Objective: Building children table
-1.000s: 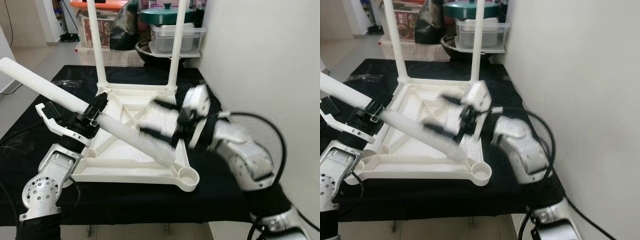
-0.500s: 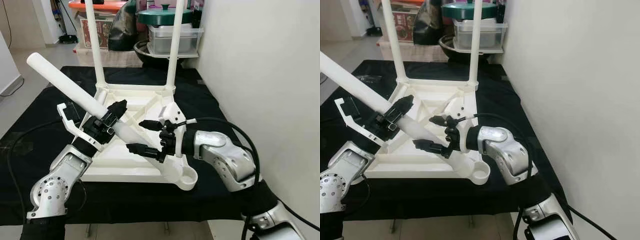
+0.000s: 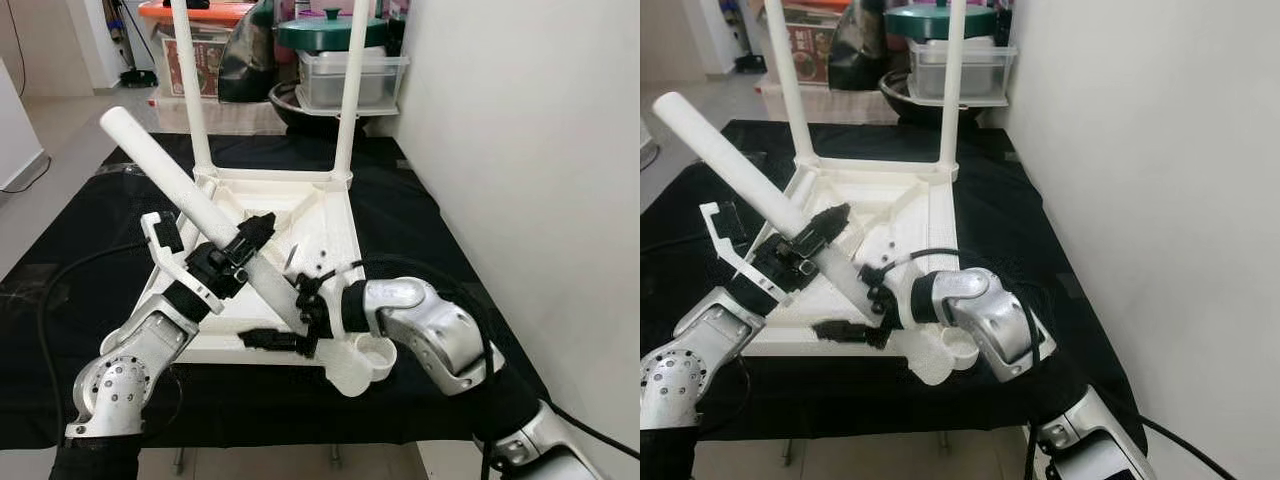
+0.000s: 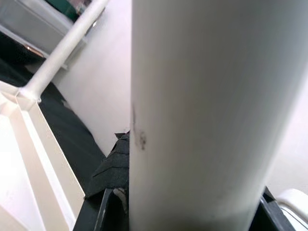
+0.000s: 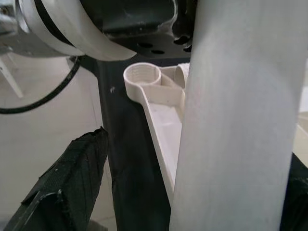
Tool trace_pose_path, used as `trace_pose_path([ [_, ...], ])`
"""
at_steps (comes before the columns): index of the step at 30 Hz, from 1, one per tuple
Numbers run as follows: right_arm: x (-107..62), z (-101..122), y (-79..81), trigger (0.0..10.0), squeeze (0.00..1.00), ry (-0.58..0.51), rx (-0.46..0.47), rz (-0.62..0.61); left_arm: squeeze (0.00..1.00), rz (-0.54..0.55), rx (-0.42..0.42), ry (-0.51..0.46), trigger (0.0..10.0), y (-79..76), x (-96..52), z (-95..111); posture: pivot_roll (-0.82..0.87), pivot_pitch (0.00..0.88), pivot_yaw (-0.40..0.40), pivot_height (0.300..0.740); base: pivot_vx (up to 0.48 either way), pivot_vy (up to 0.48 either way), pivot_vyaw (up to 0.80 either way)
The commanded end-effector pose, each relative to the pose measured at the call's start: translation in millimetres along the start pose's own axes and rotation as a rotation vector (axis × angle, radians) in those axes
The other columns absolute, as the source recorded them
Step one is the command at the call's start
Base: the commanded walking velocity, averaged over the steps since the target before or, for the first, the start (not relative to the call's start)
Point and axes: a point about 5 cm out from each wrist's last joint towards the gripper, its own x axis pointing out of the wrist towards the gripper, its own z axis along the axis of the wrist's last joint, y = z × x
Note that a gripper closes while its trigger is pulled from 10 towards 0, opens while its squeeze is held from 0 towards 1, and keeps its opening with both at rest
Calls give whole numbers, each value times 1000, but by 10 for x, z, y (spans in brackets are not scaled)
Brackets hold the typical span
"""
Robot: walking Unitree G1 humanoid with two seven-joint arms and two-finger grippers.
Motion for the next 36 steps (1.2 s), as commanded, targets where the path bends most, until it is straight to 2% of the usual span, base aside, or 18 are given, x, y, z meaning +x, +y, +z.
trace_pose_path([
  [1, 67, -43, 59, 4745, 0, 41, -5, 52, 0, -63, -2, 17, 10000, -96, 90, -51, 16, 0, -69, 740, 0, 0, 0],
  [2, 82, -55, 73, 0, 0, 48, -8, 66, 0, -65, -5, 19, 10000, -104, 97, -66, 18, 0, -71, 740, 0, 0, 0],
  [7, 112, -92, 95, 0, 0, 64, -7, 76, 0, -65, -1, 19, 10000, -119, 106, -82, 23, 0, -77, 740, 0, 0, 0],
  [10, 117, -137, 93, 0, 0, 81, -1, 60, 0, -45, 50, 26, 10000, -108, 94, -89, 21, 0, -77, 740, 0, 0, 0],
  [11, 110, -149, 90, 0, 0, 82, 4, 55, 63, -42, 60, 28, 10000, -103, 89, -97, 21, 0, -77, 740, 0, 0, 0],
  [12, 105, -157, 87, 0, 0, 83, 7, 53, 63, -41, 64, 29, 10000, -101, 85, -103, 21, 0, -77, 740, 0, 0, 0],
  [13, 95, -165, 84, 0, 0, 83, 12, 50, 1000, -38, 65, 28, 10000, -95, 86, -109, 21, 0, -77, 740, 0, 0, 0],
  [22, 44, -195, 66, 0, 0, 82, 32, 32, 1000, -64, 64, 16, 10000, -121, 95, -120, 12, 0, -76, 740, 0, 0, 0],
  [24, -6, -199, 41, 0, 0, 73, 50, 18, 1000, -72, 60, 3, 10000, -135, 80, -89, 11, 0, -77, 740, 0, 0, 0],
  [26, -162, -183, -38, 0, 0, 42, 89, -16, 1000, -113, 33, -19, 10000, -192, 2, -17, 13, 0, -81, 740, 0, 0, 0],
  [31, -323, -160, -111, 0, 0, 9, 111, -46, 1000, -162, -28, -44, 10000, -237, -116, 27, 8, 0, -76, 740, 0, 0, 0],
  [32, -415, -153, -141, 0, 0, -6, 116, -62, 510, -179, -57, -45, 10000, -248, -192, 22, 3, 0, -74, 740, 0, 0, 0],
  [33, -415, -153, -141, 0, 0, -6, 116, -62, 510, -179, -57, -45, 10000, -248, -192, 22, 3, 0, -74, 740, 0, 0, 0],
  [34, -508, -144, -155, 0, 0, -22, 122, -74, 0, -190, -73, -43, 10000, -259, -257, 7, 5, 0, -77, 740, 0, 0, 0],
  [36, -508, -144, -155, 0, 0, -22, 122, -74, 0, -190, -73, -43, 10000, -259, -257, 7, 5, 0, -77, 740, 0, 0, 0],
])
